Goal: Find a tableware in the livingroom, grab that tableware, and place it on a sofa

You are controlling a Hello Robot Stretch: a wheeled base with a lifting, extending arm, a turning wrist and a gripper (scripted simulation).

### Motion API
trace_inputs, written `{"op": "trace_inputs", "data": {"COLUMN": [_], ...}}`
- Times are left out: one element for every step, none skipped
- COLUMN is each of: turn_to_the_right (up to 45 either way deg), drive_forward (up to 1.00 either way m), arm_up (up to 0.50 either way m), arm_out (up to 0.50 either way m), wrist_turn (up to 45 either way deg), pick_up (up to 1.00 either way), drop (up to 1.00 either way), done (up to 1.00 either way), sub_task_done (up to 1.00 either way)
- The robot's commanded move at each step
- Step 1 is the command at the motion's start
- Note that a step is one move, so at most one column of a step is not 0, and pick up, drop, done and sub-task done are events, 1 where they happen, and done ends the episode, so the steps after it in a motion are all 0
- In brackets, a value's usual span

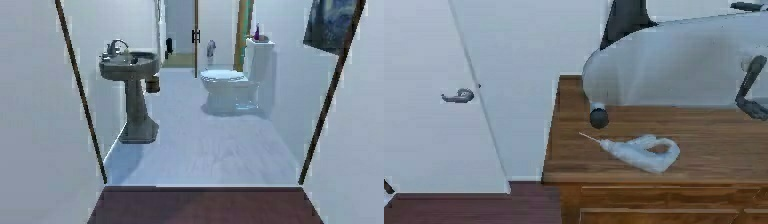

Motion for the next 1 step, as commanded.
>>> {"op": "trace_inputs", "data": {"turn_to_the_right": [0.0], "drive_forward": [1.00], "arm_up": [0.00], "arm_out": [0.00], "wrist_turn": [0.0], "pick_up": [0.00], "drop": [0.00], "done": [0.00], "sub_task_done": [0.00]}}
